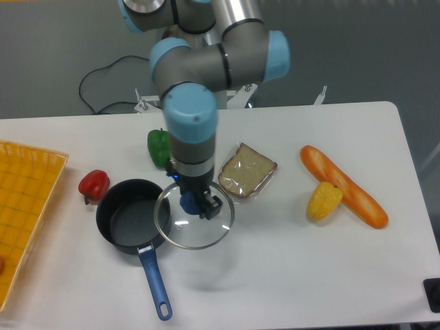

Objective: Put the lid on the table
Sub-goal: 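Carry the glass lid off the saucepan toward the bread package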

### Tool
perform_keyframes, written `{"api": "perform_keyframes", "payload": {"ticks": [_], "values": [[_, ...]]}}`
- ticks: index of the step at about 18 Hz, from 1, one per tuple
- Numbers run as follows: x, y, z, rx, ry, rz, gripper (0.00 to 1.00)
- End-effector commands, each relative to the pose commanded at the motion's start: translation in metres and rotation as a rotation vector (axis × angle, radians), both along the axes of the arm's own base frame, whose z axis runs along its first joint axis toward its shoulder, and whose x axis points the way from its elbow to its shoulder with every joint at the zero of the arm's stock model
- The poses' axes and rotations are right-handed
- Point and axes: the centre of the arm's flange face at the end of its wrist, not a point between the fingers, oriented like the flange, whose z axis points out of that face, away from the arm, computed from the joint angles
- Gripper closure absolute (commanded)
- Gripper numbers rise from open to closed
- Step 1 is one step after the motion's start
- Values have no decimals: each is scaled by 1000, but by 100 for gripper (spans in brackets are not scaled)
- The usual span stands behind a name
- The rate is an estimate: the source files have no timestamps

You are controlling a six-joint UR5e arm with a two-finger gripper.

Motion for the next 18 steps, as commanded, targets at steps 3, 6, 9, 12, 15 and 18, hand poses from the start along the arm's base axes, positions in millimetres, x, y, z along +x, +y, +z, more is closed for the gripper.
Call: {"api": "perform_keyframes", "payload": {"ticks": [3,6,9,12,15,18], "values": [[-9,-5,-7,-18,-4,39,57],[-15,-8,-19,-68,11,112,57],[-20,-10,-30,-112,27,160,56],[-28,-10,-46,-134,7,257,55],[-39,-15,-51,-139,-1,281,55],[-55,-23,-62,-149,-12,313,51]]}}
